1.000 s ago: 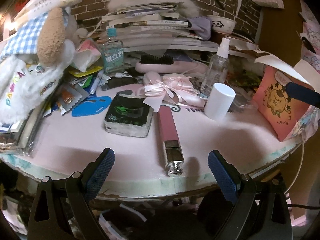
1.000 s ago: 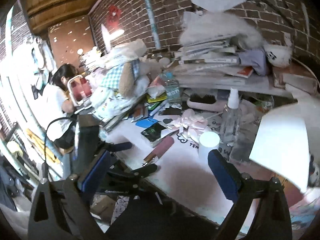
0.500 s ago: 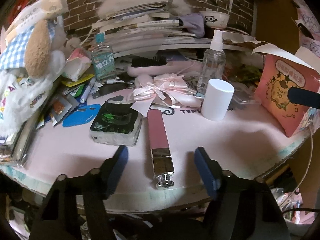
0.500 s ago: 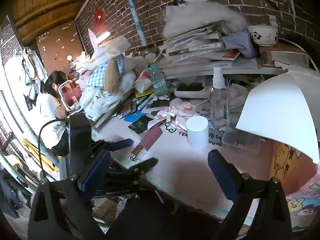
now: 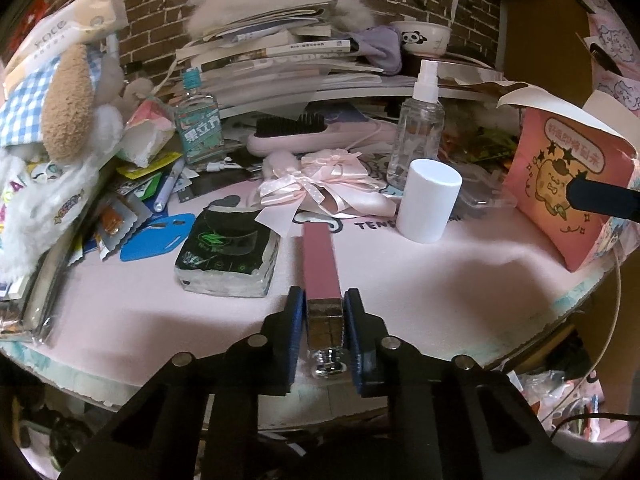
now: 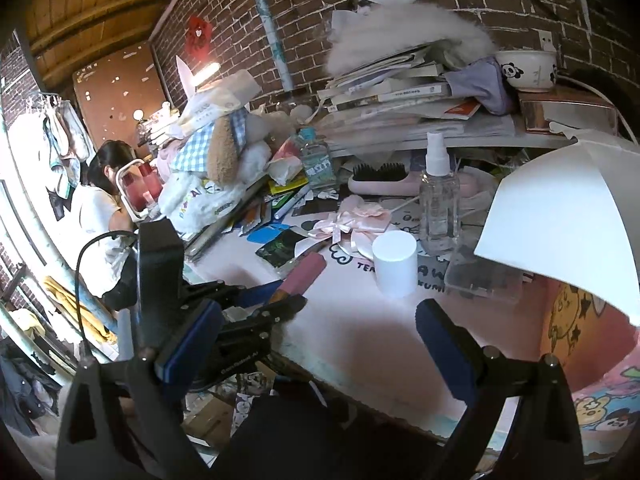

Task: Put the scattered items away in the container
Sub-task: 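Grasp the pink lipstick tube with the left gripper, then carry the pink lipstick with the left gripper into the white box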

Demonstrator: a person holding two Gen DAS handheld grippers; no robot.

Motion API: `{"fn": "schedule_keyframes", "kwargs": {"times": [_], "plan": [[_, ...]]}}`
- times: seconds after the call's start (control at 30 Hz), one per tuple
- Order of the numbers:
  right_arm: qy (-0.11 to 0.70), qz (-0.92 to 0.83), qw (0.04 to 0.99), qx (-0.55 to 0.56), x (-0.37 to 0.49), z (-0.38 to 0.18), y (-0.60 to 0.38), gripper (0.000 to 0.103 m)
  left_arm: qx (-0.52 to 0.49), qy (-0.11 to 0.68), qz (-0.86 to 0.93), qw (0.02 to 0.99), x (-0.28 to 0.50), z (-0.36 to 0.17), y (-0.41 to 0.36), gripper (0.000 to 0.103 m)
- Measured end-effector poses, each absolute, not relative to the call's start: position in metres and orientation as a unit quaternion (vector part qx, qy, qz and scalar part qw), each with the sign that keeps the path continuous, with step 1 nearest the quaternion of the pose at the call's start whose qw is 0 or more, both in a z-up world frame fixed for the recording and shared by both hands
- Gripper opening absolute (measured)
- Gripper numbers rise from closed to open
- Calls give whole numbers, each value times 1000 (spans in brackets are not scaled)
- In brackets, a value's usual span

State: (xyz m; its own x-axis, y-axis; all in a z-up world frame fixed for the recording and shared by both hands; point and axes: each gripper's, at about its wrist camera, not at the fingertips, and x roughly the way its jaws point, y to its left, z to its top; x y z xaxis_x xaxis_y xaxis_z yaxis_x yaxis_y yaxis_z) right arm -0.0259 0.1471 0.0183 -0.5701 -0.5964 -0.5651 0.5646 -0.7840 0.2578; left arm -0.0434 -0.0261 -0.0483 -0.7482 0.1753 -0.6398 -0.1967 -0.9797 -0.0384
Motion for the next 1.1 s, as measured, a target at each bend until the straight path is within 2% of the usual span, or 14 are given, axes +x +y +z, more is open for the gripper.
{"fn": "schedule_keyframes", "kwargs": {"times": [0.57, 1.1], "plan": [[-26, -888, 323, 327, -27, 14, 149, 97, -327, 4, 939, 107, -46, -38, -30, 13], [-10, -878, 335, 343, -20, -5, 145, 97, -271, 38, 947, 169, -60, 47, -11, 13]]}}
